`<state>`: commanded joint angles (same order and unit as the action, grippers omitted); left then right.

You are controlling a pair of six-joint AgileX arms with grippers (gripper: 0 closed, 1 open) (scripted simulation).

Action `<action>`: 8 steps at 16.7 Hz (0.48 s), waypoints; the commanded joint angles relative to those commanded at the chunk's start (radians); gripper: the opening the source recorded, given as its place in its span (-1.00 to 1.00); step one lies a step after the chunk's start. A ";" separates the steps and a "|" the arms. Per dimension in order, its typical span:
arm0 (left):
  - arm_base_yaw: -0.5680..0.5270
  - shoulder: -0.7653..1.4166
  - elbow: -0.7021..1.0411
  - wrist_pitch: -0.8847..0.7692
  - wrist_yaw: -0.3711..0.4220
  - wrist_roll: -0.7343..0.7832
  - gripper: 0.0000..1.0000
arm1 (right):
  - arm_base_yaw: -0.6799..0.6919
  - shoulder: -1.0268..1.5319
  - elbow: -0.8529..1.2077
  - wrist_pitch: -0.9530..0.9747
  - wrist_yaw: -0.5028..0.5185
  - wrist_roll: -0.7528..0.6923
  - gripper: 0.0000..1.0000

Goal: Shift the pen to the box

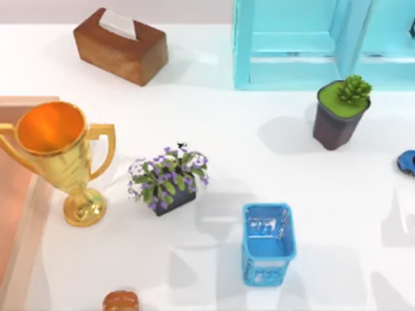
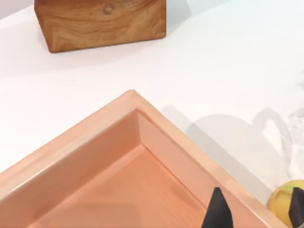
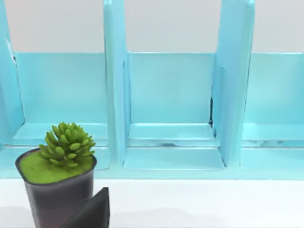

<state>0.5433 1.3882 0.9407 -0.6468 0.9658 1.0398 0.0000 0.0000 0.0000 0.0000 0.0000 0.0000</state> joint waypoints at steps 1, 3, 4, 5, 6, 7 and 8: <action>0.000 0.000 0.000 0.000 0.000 0.000 -1.00 | 0.000 0.000 0.000 0.000 0.000 0.000 1.00; 0.000 0.000 0.000 0.000 0.000 0.000 -1.00 | 0.000 0.000 0.000 0.000 0.000 0.000 1.00; 0.000 0.000 0.000 0.000 0.000 0.000 -0.85 | 0.000 0.000 0.000 0.000 0.000 0.000 1.00; 0.000 0.000 0.000 0.000 0.000 0.000 -0.70 | 0.000 0.000 0.000 0.000 0.000 0.000 1.00; 0.000 0.000 0.000 0.000 0.000 0.000 -0.55 | 0.000 0.000 0.000 0.000 0.000 0.000 1.00; 0.000 0.000 0.000 0.000 0.000 0.000 -0.40 | 0.000 0.000 0.000 0.000 0.000 0.000 1.00; 0.000 0.000 0.000 0.000 0.000 0.000 -0.25 | 0.000 0.000 0.000 0.000 0.000 0.000 1.00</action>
<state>0.5433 1.3882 0.9407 -0.6468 0.9658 1.0398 0.0000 0.0000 0.0000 0.0000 0.0000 0.0000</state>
